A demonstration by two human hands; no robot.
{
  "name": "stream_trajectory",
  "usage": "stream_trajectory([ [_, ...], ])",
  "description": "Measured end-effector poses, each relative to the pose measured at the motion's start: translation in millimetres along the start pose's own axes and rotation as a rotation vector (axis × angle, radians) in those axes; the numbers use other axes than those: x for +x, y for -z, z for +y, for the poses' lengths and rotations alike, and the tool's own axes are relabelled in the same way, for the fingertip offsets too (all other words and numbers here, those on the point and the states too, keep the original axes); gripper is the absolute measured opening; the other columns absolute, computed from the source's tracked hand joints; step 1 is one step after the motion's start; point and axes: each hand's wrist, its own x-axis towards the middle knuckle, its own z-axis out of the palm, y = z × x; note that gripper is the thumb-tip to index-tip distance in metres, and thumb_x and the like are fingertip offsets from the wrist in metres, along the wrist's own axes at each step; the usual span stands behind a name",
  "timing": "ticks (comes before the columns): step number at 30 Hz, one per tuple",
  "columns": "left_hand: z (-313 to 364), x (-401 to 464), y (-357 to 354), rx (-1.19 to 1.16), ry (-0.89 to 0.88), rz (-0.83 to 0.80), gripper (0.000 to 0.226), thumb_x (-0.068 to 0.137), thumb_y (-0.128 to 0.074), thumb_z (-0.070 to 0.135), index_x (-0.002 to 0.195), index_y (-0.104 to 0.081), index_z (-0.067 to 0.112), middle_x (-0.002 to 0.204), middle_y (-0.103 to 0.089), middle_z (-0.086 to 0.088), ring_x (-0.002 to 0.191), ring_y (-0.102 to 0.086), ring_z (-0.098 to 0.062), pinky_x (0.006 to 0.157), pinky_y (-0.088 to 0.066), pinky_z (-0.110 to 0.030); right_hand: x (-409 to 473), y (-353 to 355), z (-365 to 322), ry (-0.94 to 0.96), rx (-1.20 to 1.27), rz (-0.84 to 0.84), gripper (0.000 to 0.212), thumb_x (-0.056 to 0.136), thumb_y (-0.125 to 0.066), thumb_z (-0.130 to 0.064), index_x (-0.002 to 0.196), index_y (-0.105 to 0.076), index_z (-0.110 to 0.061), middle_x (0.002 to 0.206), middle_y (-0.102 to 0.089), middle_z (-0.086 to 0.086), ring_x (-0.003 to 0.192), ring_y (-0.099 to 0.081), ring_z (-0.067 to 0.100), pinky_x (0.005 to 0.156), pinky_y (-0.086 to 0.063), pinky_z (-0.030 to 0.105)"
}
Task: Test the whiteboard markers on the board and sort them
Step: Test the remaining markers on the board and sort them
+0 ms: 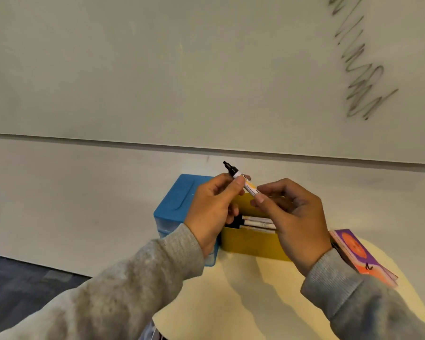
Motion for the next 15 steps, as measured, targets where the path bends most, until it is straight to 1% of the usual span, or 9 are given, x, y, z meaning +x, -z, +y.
stream_trajectory([
  [2,-6,0,6,0.026,-0.030,0.029,0.025,0.098,-0.059,0.034,0.108,-0.071,0.015,0.088,-0.064,-0.003,0.058,-0.050,-0.011,0.047,-0.040,-0.021,-3,-7,4,0.012,-0.015,-0.044,0.009,0.089,-0.073,-0.012,0.095,-0.074,-0.019,0.088,-0.075,-0.002,0.086,-0.073,0.020,0.077,-0.063,0.036],
  [5,-17,-3,16,0.024,-0.078,0.051,0.023,0.101,-0.055,0.032,0.104,-0.067,0.013,0.084,-0.063,-0.001,0.061,-0.052,-0.016,0.047,-0.043,-0.024,-7,-18,10,0.051,-0.052,-0.119,0.012,0.089,-0.073,-0.009,0.097,-0.072,-0.018,0.088,-0.074,-0.005,0.084,-0.072,0.018,0.075,-0.062,0.032],
  [7,-19,-4,21,0.026,-0.106,0.043,0.022,0.103,-0.051,0.031,0.100,-0.062,0.012,0.083,-0.064,-0.007,0.058,-0.054,-0.016,0.046,-0.043,-0.024,-10,-25,15,0.077,-0.079,-0.154,0.015,0.089,-0.073,-0.009,0.100,-0.070,-0.018,0.090,-0.073,-0.008,0.085,-0.071,0.016,0.075,-0.061,0.030],
  [9,-14,-2,28,0.049,-0.153,0.024,0.025,0.105,-0.046,0.029,0.099,-0.055,0.007,0.087,-0.067,-0.017,0.053,-0.055,-0.017,0.044,-0.043,-0.025,-13,-27,21,0.095,-0.114,-0.156,0.015,0.090,-0.073,-0.014,0.103,-0.069,-0.021,0.091,-0.072,-0.010,0.087,-0.070,0.017,0.075,-0.060,0.031],
  [10,-10,0,34,0.076,-0.196,0.023,0.025,0.105,-0.045,0.028,0.099,-0.053,0.005,0.088,-0.067,-0.018,0.052,-0.055,-0.019,0.044,-0.042,-0.025,-15,-30,25,0.097,-0.126,-0.155,0.014,0.090,-0.072,-0.018,0.103,-0.069,-0.023,0.092,-0.072,-0.010,0.087,-0.069,0.017,0.074,-0.059,0.032],
  [12,2,6,48,0.144,-0.297,0.026,0.026,0.105,-0.046,0.025,0.098,-0.052,0.001,0.084,-0.066,-0.019,0.050,-0.054,-0.022,0.044,-0.042,-0.023,-18,-30,32,0.109,-0.157,-0.154,0.012,0.090,-0.070,-0.022,0.102,-0.069,-0.026,0.092,-0.071,-0.010,0.087,-0.068,0.017,0.073,-0.058,0.032],
  [14,11,11,67,0.196,-0.360,0.068,0.024,0.105,-0.048,0.021,0.097,-0.055,-0.001,0.076,-0.062,-0.020,0.049,-0.053,-0.017,0.045,-0.042,-0.020,-23,-35,40,0.142,-0.203,-0.186,0.011,0.091,-0.070,-0.018,0.099,-0.069,-0.025,0.090,-0.070,-0.011,0.085,-0.066,0.015,0.071,-0.055,0.026],
  [15,13,12,77,0.213,-0.368,0.103,0.022,0.104,-0.050,0.019,0.097,-0.057,0.000,0.073,-0.059,-0.018,0.050,-0.053,-0.013,0.045,-0.042,-0.019,-27,-40,44,0.152,-0.223,-0.214,0.012,0.091,-0.070,-0.014,0.097,-0.069,-0.024,0.088,-0.069,-0.011,0.084,-0.066,0.014,0.069,-0.053,0.022],
])
